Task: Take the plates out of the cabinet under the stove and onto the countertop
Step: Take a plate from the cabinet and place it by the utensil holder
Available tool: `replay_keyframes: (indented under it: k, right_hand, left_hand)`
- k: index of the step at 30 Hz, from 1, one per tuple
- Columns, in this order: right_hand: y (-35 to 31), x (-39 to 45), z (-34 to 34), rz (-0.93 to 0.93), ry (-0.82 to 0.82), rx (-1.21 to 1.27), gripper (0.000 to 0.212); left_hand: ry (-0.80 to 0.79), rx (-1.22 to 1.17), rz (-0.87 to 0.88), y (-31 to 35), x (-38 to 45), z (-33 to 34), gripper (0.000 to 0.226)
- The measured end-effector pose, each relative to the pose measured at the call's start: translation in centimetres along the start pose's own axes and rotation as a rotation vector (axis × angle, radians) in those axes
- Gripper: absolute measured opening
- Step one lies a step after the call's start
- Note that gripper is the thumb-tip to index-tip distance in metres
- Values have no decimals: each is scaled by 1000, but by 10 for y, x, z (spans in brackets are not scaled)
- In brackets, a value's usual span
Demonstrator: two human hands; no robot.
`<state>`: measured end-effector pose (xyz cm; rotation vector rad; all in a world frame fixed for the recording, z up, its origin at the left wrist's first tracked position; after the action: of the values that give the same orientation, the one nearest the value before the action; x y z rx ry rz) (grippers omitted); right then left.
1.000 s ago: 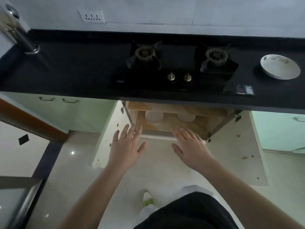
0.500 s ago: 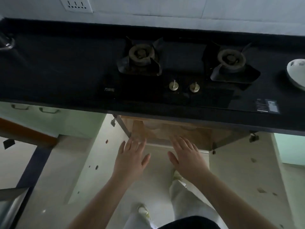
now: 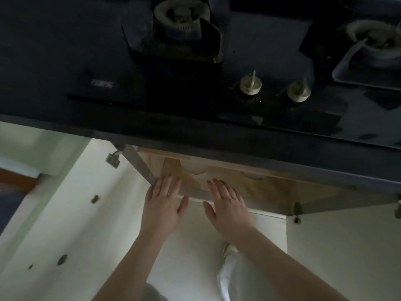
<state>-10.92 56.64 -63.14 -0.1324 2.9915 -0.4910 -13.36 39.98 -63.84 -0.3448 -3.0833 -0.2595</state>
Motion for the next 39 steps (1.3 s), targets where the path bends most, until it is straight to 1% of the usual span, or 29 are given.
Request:
replay_keyframes:
  k: [3,5,8,10,12,14,15,18,19,23,24,28,30,32,34,35,36,39]
  right_hand:
    - [4,19,55,-21,-16,-29,61]
    - [8,31,77,-45,-35,-45,61]
    - [16,45,118,-117,-2,-143,60]
    - [23,59,127,-124,39,-194,58]
    - [36,84,155,-140,53,-210,59]
    - [58,118,179,-148,-1,-215,62]
    - [69,131,189,-151,-11,-234,62]
    - [90,152,214,-170,-7,-272,62]
    - [96,156,222,-167,3,-282,62]
    - [107,171,254,-154,59,-338,62]
    - [110,174,262,-143,68,-349,62]
    - [123,190,288,-109,147,-405,61]
    - [126,196,290,-113,244,-427,59]
    - [127,199,291,-160,358,-462,59]
    - [133,203,296,-187,414,-504,60]
    - [137,206,301,-206,414,-525,60]
    - [141,211,307,-208,378,-540,60]
    - [162,229,327,-119,211,-551,57]
  left_hand:
    - [-7,-5,-11,-14,7,50,61]
    - [-2,-15,-1,-17,19,72,59]
    - [41,-35,26,-24,30,117,59]
    - [3,-47,10,-26,41,136,62]
    - [-41,5,-23,-39,56,176,63]
    - [-92,41,-42,-50,76,213,67]
    - [-89,37,-55,-54,84,225,68]
    - [5,56,-12,-56,103,246,68]
    - [13,60,-12,-56,108,253,68]
    - [-87,48,-59,-62,122,295,65]
    - [-86,55,-52,-63,126,304,64]
    - [-22,78,-51,-65,145,329,60]
    - [9,73,-69,-67,149,344,60]
    - [23,36,-105,-71,152,358,60]
    - [22,-6,-137,-77,156,369,61]
    - [10,-14,-149,-79,158,376,61]
    - [-19,-50,-159,-82,159,384,61]
    - [-109,-299,-268,-90,163,403,52]
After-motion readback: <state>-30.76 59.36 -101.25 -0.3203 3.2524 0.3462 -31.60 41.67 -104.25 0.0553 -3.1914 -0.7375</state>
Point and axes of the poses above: each hand's wrist, its own x-axis towards the middle knuckle, its own z-axis out of the palm, y = z × x, the point moved 7 cm from there along x, towards the middle knuckle, and after that the axes turned 9 degrees about y, right-handed, at the moved point
